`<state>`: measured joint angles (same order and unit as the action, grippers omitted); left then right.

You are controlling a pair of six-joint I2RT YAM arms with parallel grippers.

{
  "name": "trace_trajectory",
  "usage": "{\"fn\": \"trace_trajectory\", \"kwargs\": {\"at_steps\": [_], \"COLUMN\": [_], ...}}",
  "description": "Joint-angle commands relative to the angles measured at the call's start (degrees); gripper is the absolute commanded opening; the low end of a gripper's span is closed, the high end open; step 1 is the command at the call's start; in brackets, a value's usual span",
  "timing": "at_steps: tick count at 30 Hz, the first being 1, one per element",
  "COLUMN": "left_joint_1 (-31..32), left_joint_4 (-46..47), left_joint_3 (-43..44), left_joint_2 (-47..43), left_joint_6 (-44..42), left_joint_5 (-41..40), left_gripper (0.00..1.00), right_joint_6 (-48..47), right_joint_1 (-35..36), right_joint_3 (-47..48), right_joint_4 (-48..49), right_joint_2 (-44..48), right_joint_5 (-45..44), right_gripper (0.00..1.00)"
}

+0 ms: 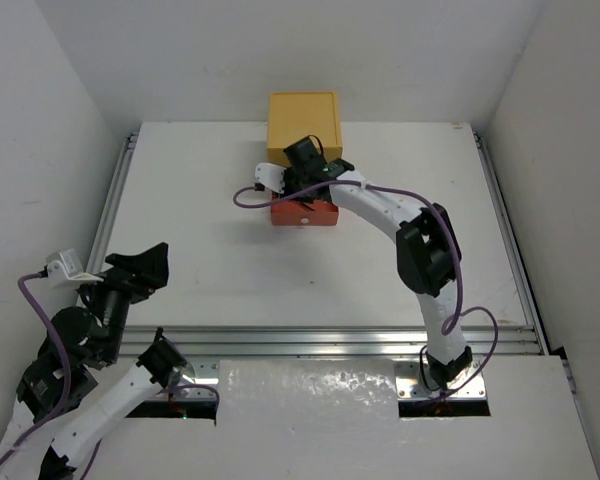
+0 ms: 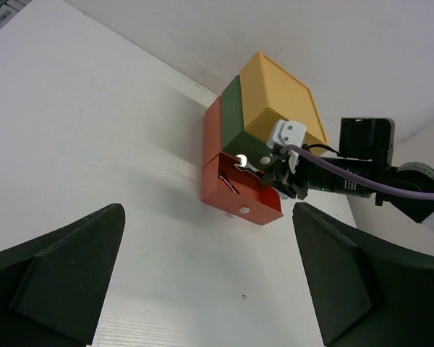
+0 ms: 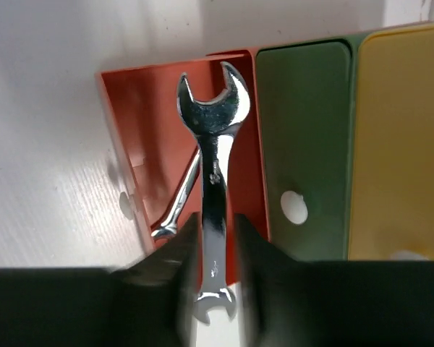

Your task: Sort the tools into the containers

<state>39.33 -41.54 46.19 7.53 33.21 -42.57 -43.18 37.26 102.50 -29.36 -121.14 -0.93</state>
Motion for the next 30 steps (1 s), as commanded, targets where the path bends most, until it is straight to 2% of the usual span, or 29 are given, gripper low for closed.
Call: {"fn": "trace_trajectory", "kwargs": {"at_steps": [1, 5, 6, 7, 9, 12, 13, 14, 15, 16, 17, 18, 19, 20, 21, 23, 30], "left_joint_1": [-0.48, -0.48, -0.48, -0.48, -0.48, -0.48, -0.48, -0.4, -0.48, -0.48, -0.57, -0.48, -0.48, -0.48, -0.4, -0.48, -0.48], "left_joint_4": [2.16, 2.43, 2.51, 2.52, 2.43, 2.52, 2.6, 2.52, 2.69, 2.69, 2.69, 2.69, 2.78, 2.87, 2.78, 2.69, 3.13], "left_joint_3": [0.56, 0.39, 0.47, 0.39, 0.39, 0.47, 0.39, 0.39, 0.3, 0.3, 0.3, 0.3, 0.21, 0.3, 0.39, 0.39, 0.21], "left_joint_2": [0.99, 1.35, 1.43, 1.52, 1.44, 1.0, 0.73, 0.65, 0.56, 0.64, 0.73, 0.91, 1.26, 1.52, 1.96, 2.31, 2.14], "left_joint_6": [-1.22, -1.48, -1.57, -1.57, -1.57, -1.57, -1.57, -1.57, -1.57, -1.57, -1.57, -1.66, -1.66, -1.75, -1.75, -1.75, -2.19], "left_joint_5": [0.73, 1.17, 1.26, 1.26, 1.35, 1.35, 1.26, 1.26, 1.26, 1.26, 1.26, 1.52, 1.52, 1.61, 1.7, 1.78, 2.31], "left_gripper": [1.0, 1.0, 1.0, 1.0, 1.0, 1.0, 1.0, 1.0, 1.0, 1.0, 1.0, 1.0, 1.0, 1.0, 1.0, 1.0, 1.0], "right_joint_6": [-3.14, -1.12, 0.36, 1.68, 6.86, 21.95, 27.39, 39.54, 45.4, 51.12, 61.18, 64.76, 68.19, 72.66, 73.75, 76.21, 78.51], "right_joint_1": [-0.25, -0.25, -0.25, -0.25, -0.17, -0.25, -0.25, -0.34, -0.25, -0.25, -0.17, -0.08, 0.36, 0.71, 0.97, 1.15, 1.07], "right_joint_3": [2.71, 5.16, 5.52, 5.35, 3.51, -3.24, -9.62, -12.82, -19.46, -22.84, -26.35, -33.69, -36.73, -38.5, -39.47, -38.78, -37.98], "right_joint_4": [1.58, 0.37, -0.16, -0.08, -0.52, 5.35, 7.89, 12.27, 13.79, 15.46, 20.52, 23.88, 27.4, 31.78, 32.35, 32.61, 38.14], "right_joint_2": [-0.85, -1.03, -0.68, 0.02, 3.01, 9.75, 11.61, 13.28, 16.17, 17.33, 18.56, 20.4, 20.68, 20.42, 18.77, 16.21, 8.91], "right_joint_5": [1.03, -0.39, -0.3, -0.13, 2.58, 3.13, 1.65, -0.11, -2.56, -3.37, -3.46, -1.73, -2.4, -4.15, -8.52, -11.71, -23.14], "right_gripper": [0.33, 0.49, 0.66, 0.69, 0.71, 0.7, 0.66, 0.62, 0.54, 0.36, 0.25, 0.19, 0.0, 0.0, 0.0, 0.0, 0.0]}}
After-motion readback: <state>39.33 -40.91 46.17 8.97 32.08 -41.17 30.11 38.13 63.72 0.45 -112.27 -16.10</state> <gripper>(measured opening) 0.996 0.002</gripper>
